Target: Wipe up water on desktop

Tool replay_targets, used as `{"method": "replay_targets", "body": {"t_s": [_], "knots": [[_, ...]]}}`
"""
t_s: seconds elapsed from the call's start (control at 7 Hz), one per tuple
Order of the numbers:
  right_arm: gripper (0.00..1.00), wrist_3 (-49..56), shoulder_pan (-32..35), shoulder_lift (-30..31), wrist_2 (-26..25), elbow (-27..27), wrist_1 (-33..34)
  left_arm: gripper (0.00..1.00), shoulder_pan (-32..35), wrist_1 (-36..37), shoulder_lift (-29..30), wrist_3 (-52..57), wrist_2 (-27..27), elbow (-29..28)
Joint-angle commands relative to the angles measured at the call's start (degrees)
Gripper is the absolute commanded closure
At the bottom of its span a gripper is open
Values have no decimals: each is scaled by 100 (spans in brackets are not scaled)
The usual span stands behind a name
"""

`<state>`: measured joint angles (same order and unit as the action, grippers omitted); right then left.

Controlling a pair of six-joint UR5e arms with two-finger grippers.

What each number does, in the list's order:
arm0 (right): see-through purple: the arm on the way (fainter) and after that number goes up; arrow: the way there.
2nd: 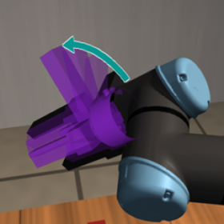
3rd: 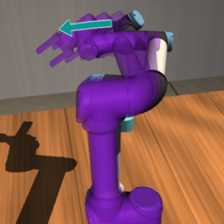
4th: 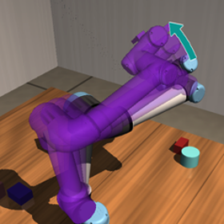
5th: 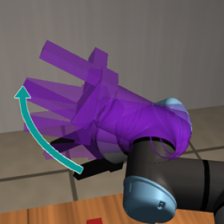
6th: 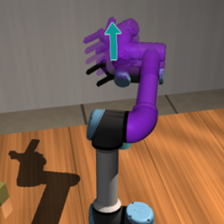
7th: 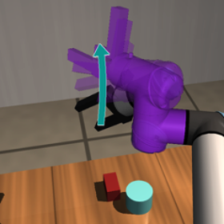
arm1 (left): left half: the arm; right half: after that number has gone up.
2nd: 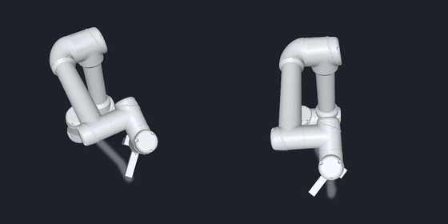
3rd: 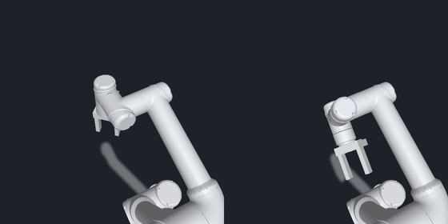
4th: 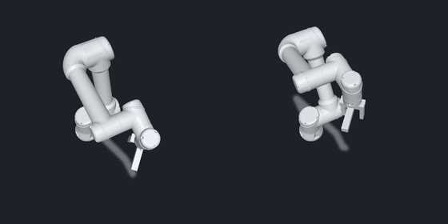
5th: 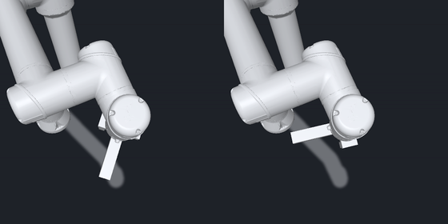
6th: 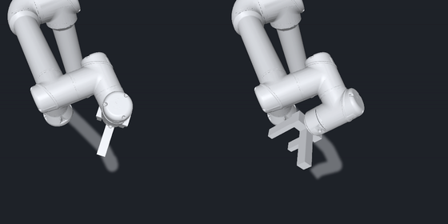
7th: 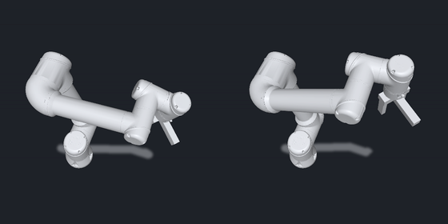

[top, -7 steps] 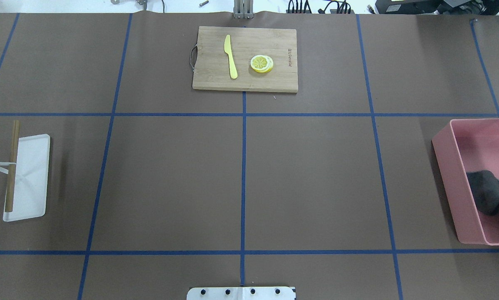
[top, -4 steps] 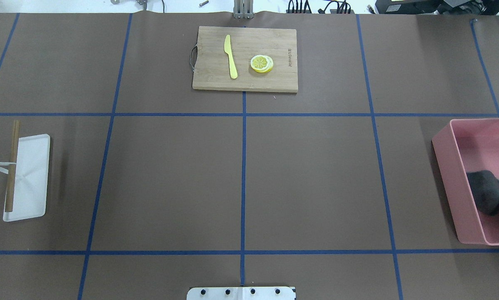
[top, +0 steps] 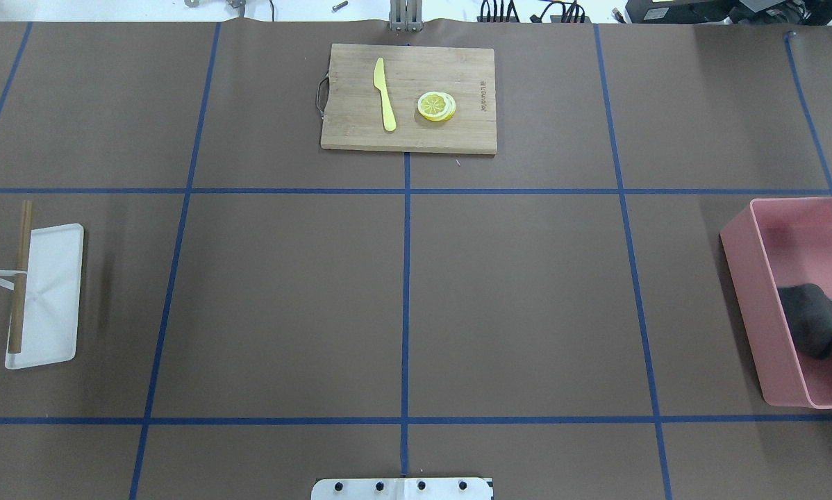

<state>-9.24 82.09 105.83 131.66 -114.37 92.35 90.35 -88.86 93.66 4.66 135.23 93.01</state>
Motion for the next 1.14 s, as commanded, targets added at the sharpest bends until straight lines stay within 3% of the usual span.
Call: {"method": "replay_targets", "body": {"t_s": [0.0,0.71,1.0], "knots": [[0,1,0,245,9,-200,2,2,0,9,-6,0,4,6],[0,1,-9,88,-35,1,-6,2,0,18,-15,0,4,24],[0,1,-9,-604,-26,650,2,2,18,-26,-696,35,4,538]]}}
